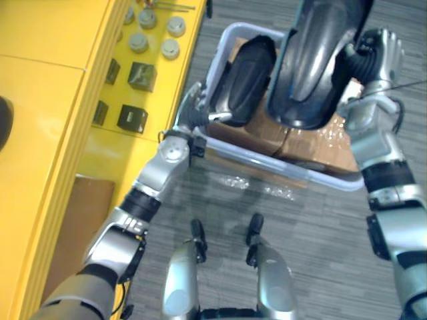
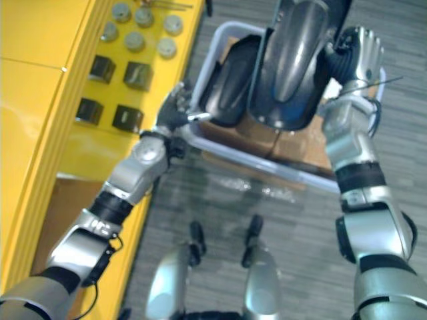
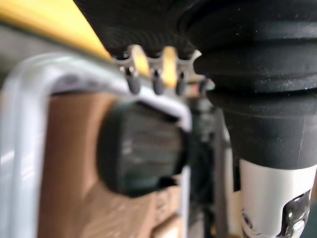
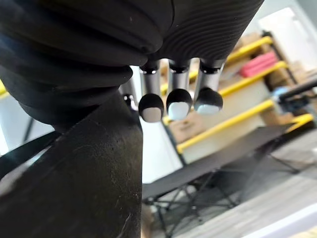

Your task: Walk over and take plastic housings, then place them on the shelf

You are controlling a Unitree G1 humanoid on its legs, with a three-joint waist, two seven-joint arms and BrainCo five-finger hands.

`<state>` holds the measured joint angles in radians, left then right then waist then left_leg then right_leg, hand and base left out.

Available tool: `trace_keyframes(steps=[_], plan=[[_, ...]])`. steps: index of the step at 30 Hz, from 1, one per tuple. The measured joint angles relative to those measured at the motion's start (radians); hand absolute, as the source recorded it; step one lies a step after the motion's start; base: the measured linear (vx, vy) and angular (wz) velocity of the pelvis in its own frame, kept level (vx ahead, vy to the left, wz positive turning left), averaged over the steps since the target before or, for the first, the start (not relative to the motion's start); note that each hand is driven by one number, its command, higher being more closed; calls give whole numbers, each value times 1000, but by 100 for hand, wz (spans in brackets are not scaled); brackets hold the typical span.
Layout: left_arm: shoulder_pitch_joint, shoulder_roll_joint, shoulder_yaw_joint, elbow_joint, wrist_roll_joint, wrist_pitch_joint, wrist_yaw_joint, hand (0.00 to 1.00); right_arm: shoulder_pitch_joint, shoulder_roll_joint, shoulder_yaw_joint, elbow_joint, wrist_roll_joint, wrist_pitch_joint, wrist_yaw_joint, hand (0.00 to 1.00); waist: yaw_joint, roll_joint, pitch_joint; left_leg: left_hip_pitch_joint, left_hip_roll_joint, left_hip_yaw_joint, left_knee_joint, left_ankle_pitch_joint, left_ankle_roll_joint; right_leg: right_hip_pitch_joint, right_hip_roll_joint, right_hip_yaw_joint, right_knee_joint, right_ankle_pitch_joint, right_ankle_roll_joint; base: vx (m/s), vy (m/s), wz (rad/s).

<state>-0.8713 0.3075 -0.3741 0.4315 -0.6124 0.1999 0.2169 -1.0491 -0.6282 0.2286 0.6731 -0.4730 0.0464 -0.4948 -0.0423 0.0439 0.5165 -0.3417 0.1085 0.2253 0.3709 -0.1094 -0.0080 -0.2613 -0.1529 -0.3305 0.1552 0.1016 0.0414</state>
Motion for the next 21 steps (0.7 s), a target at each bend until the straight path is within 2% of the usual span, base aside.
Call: trace_keyframes(steps=[3,8,11,19,21], plan=[[-1,-2,0,7,-124,-3,-39,0,-2,6,29,0,-15,-6,18,100,-1,-1,0,-2,0,0,1,3,0,5,2,0,-15,11,3,-50,13,-1],[-15,-28,-3,64,-213,-20,-45,0,-3,23,60,1,-35,-20,19,100,-1,-1,0,-7,-1,1,-4,10,2,7,4,0,-31,23,4,-36,12,0],[-17,-48,-6,74,-244,-25,-46,0,-4,39,69,2,-56,-37,21,100,0,-1,0,-8,-5,0,-12,17,4,9,3,-2,-41,31,5,0,0,0],[-47,-91,-39,104,-243,-47,-33,0,-5,78,127,4,-91,-52,37,100,-1,-1,0,-7,-6,0,-12,18,4,9,3,-2,-42,32,5,0,0,0],[-47,-100,-39,108,-243,-47,-24,0,-5,88,138,4,-92,-69,37,100,-1,-1,0,-7,-6,0,-12,18,4,9,3,-2,-42,32,5,0,0,0]])
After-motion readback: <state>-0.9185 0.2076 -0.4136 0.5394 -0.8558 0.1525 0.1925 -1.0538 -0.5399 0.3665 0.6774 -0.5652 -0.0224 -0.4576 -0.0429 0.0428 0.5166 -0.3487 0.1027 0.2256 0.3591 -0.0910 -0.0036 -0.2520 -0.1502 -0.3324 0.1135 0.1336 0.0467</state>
